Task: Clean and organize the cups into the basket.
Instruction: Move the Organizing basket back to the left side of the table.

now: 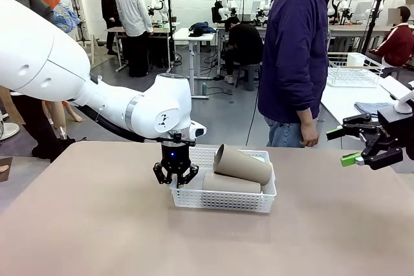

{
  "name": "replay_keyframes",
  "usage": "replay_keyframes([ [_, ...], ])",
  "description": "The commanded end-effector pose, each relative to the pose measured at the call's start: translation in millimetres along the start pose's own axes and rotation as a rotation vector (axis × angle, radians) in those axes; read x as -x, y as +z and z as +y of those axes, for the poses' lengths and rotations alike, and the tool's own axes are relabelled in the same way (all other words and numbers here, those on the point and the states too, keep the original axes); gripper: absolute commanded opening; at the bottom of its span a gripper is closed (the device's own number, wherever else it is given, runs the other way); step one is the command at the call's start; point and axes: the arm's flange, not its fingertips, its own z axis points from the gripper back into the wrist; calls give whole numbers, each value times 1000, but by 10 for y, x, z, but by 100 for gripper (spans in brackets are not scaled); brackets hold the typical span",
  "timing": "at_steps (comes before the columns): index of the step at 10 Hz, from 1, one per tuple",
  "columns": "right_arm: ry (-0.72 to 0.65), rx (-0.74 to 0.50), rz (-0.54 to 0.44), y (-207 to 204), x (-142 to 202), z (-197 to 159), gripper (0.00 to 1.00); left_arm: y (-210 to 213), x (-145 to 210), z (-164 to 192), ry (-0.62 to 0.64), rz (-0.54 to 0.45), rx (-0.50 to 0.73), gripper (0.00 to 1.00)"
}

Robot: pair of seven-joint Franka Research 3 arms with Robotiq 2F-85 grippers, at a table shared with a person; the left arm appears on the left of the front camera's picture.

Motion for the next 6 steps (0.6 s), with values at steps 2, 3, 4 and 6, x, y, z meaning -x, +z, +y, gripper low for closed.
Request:
replay_keyframes([
  [2, -10, 0, 16, 12, -19, -11, 100, -12, 23, 16, -10, 3, -5, 0],
  [3, -10, 0, 16, 12, -19, -11, 100, -12, 23, 16, -10, 3, -5, 0],
  [4, -10, 0, 16, 12, -19, -11, 100, -12, 23, 16, -10, 3, -5, 0],
  [6, -10, 0, 16, 12, -19, -11, 100, -12, 23, 16, -10, 3, -5, 0],
])
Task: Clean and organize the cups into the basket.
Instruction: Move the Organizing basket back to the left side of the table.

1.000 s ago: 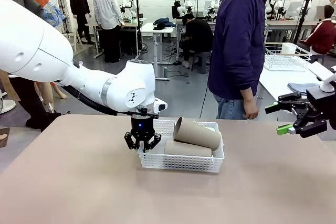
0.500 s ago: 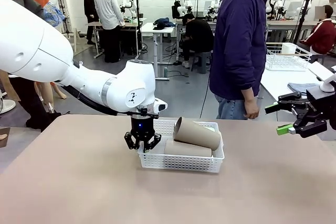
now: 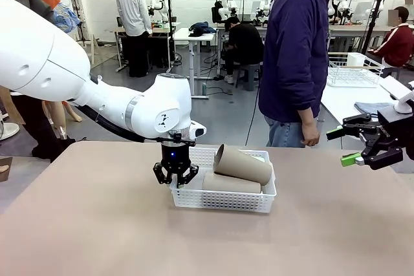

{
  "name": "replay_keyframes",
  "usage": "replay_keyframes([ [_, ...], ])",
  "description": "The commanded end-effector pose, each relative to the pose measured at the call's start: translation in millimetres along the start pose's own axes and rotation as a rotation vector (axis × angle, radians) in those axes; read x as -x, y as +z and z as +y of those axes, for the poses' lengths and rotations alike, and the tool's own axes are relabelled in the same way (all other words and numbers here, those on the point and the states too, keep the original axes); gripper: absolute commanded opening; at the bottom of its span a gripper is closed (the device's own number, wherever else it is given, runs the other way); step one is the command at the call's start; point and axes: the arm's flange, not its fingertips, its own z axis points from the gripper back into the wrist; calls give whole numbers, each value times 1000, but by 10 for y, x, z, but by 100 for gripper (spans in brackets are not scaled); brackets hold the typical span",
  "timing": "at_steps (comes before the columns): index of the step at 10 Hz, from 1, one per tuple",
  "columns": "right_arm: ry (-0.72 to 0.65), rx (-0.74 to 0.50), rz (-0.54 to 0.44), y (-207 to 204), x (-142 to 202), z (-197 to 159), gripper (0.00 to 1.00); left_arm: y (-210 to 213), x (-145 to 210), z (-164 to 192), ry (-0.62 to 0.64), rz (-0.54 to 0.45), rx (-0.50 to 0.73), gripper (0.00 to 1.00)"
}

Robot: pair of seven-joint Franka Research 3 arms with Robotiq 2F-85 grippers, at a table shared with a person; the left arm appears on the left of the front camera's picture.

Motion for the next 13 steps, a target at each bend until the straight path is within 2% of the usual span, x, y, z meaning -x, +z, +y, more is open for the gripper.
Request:
replay_keyframes([
  [1, -10, 0, 16, 12, -19, -11, 100, -12, 23, 16, -10, 3, -5, 0],
  [9, 0, 0, 0, 0, 0, 0, 100, -12, 23, 16, -10, 3, -5, 0],
  [10, -62, -40, -20, 199, 59, 70, 100, -12, 23, 16, -10, 3, -5, 0],
  [11, -135, 3, -85, 436, 102, 168, 100, -12, 23, 16, -10, 3, -5, 0],
  [13, -455, -55, -170, 842, 185, 498, 100, -12, 23, 16, -10, 3, -5, 0],
])
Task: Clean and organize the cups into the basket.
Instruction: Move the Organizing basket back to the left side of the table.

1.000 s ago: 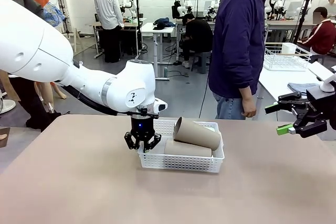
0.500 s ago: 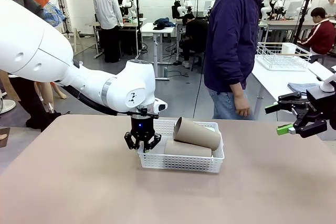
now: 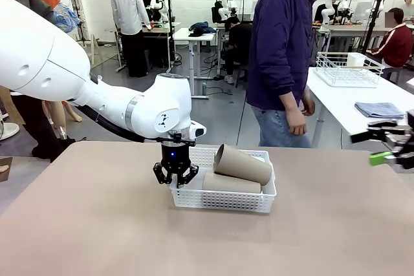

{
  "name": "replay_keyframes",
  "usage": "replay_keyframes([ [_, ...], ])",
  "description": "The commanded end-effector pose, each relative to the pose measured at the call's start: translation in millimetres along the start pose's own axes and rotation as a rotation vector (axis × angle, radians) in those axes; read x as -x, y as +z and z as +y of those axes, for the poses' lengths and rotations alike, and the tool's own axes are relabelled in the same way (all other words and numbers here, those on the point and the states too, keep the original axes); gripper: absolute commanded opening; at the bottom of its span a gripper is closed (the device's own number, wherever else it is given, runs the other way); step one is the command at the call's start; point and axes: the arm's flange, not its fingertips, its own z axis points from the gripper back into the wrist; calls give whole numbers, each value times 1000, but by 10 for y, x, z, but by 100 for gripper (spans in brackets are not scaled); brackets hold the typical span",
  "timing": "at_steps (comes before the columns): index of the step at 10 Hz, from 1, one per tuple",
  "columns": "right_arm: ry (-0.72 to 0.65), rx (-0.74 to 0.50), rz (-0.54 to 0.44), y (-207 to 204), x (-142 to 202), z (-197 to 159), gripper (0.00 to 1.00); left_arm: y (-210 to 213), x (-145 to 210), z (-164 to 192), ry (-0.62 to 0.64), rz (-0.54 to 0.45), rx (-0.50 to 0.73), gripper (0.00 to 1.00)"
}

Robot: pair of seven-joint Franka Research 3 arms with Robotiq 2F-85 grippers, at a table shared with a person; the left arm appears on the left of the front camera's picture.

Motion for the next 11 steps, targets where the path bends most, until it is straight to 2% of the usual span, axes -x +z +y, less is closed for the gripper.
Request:
replay_keyframes([
  [1, -299, -11, -82, 355, 13, 362, 100, -12, 23, 15, -10, 3, -5, 0],
  [4, -507, -49, -188, 705, 166, 695, 100, -12, 23, 15, -10, 3, -5, 0],
  [6, -608, 53, -259, 981, 430, 707, 100, -12, 23, 15, -10, 3, -5, 0],
  [7, -646, 150, -150, 1053, 525, 693, 100, -12, 23, 15, -10, 3, -5, 0],
  [8, -564, -1, -198, 949, 359, 733, 100, -12, 23, 15, -10, 3, -5, 0],
  [10, -564, -1, -198, 949, 359, 733, 100, -12, 23, 15, -10, 3, -5, 0],
  [11, -591, 51, -194, 1039, 455, 723, 100, -12, 23, 15, -10, 3, -5, 0],
])
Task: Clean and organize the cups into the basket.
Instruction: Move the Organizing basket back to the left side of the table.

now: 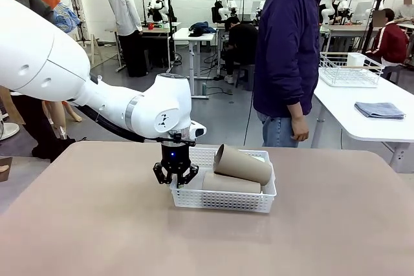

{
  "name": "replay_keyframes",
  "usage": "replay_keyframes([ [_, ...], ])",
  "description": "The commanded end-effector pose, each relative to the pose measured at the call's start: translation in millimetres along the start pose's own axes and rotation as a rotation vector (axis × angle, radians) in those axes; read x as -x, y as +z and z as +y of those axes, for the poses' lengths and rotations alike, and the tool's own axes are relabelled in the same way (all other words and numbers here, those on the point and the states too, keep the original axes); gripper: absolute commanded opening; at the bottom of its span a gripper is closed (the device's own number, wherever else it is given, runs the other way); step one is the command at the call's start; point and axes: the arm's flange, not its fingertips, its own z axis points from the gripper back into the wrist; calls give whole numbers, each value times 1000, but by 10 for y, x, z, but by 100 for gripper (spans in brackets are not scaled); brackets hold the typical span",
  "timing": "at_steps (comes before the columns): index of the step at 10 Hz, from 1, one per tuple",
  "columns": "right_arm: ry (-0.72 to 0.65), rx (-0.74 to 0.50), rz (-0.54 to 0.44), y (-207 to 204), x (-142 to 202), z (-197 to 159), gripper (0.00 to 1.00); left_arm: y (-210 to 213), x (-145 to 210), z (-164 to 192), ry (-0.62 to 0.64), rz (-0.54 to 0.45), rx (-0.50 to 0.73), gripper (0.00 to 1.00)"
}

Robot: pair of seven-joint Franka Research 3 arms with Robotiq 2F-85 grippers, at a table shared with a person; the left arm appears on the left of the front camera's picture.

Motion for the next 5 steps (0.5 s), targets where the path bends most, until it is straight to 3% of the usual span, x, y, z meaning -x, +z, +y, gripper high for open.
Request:
replay_keyframes([
  [1, -194, 55, 1, 169, 167, -186, 100, -12, 23, 16, -10, 3, -5, 0],
  [5, -298, 123, -66, 819, 647, -160, 100, -12, 23, 16, -10, 3, -5, 0],
])
